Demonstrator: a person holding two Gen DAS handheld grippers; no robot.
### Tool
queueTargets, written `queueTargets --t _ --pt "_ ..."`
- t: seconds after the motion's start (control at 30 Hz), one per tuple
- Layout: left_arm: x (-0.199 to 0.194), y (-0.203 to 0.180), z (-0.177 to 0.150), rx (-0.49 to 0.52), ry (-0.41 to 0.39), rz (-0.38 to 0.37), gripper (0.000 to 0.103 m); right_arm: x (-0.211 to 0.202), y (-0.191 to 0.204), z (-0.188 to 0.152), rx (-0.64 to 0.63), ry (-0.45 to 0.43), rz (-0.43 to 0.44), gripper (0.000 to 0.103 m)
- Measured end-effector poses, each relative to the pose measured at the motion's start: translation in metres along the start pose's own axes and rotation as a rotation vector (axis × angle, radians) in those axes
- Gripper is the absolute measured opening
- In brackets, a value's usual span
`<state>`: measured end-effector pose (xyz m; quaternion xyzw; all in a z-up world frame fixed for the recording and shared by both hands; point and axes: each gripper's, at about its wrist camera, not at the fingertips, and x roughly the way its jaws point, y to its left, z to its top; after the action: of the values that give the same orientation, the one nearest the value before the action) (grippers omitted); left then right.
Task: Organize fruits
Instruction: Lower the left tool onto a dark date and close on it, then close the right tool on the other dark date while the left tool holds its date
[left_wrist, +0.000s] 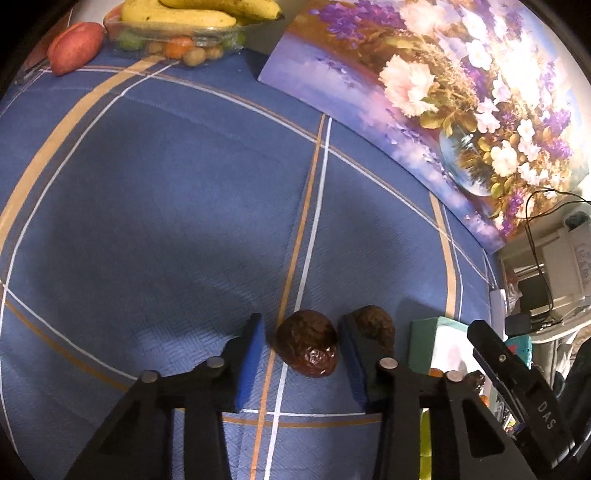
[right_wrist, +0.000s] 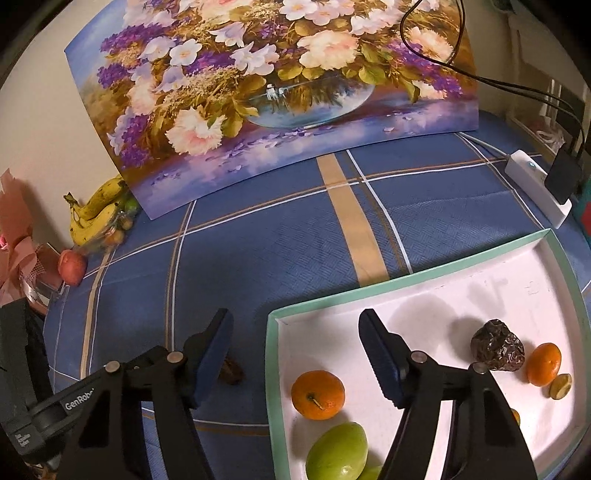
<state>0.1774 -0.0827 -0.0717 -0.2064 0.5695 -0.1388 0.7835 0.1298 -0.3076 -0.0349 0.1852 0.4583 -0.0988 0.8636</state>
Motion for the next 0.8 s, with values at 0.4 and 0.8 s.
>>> queueTargets --t 0.4,0.8 --pt "-0.037 0.033 0.013 -0.087 -0.082 0.026 0.036 0.006 0.024 -0.005 -0.061 0.017 0.027 0.062" --pt "-0.069 0.060 0.024 -0.158 -0.150 0.033 0.036 0.039 0.074 -0.026 -0.187 0.097 0.046 0.055"
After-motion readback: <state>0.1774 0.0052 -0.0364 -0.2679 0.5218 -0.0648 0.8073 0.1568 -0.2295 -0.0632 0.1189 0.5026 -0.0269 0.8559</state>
